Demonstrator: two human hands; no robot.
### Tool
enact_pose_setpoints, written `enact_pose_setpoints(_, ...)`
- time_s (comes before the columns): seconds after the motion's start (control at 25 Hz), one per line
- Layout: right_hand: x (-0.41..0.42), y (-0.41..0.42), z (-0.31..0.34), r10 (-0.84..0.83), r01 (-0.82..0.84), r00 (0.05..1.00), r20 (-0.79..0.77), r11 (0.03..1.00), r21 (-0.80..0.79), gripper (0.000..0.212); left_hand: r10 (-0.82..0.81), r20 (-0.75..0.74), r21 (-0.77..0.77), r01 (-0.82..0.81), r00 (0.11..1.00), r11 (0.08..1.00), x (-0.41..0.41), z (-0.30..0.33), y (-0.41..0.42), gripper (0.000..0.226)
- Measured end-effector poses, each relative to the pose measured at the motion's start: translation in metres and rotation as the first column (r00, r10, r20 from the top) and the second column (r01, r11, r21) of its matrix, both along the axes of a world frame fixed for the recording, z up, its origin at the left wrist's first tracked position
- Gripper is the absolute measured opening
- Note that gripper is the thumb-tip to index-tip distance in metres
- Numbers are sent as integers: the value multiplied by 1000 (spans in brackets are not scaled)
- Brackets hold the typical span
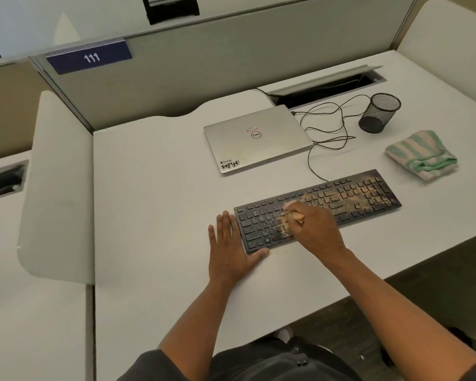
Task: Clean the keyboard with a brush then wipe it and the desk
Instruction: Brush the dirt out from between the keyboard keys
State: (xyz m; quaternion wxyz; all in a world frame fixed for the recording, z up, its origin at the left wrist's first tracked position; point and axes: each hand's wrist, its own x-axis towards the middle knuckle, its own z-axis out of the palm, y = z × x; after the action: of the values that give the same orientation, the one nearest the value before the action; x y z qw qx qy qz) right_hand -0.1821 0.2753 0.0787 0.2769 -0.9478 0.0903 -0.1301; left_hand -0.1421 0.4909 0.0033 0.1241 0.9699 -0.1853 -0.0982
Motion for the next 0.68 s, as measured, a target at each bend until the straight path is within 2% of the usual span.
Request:
enact_pose_setpoints(0.08, 3, 1, 7, -1, -1, 1000, 10, 990, 138, 5, 9, -5, 19, -9, 1000, 1000, 0, 1, -1, 128)
enact_pose_setpoints(0.16, 5, 3, 5, -12, 11, 1000, 3, 969, 246, 8, 15, -7, 26, -15, 1000, 1000, 1, 1, -2, 129)
enact_pose_setpoints(0.4, -3, -22, -10, -218, 195, 975, 31, 920, 340, 11, 27, 1, 36, -27, 1000, 999, 2, -3, -2, 130)
enact_pose_setpoints(0.56, 1, -11, -5, -70, 56, 997, 22, 920, 389, 11, 35, 8, 34, -36, 999, 999, 2, -3, -4, 130)
enact_pose_setpoints(0.68, 3, -18, -8, -145, 142, 989, -26, 897, 418, 15, 37, 5, 46, -37, 999, 998, 2, -3, -4, 131)
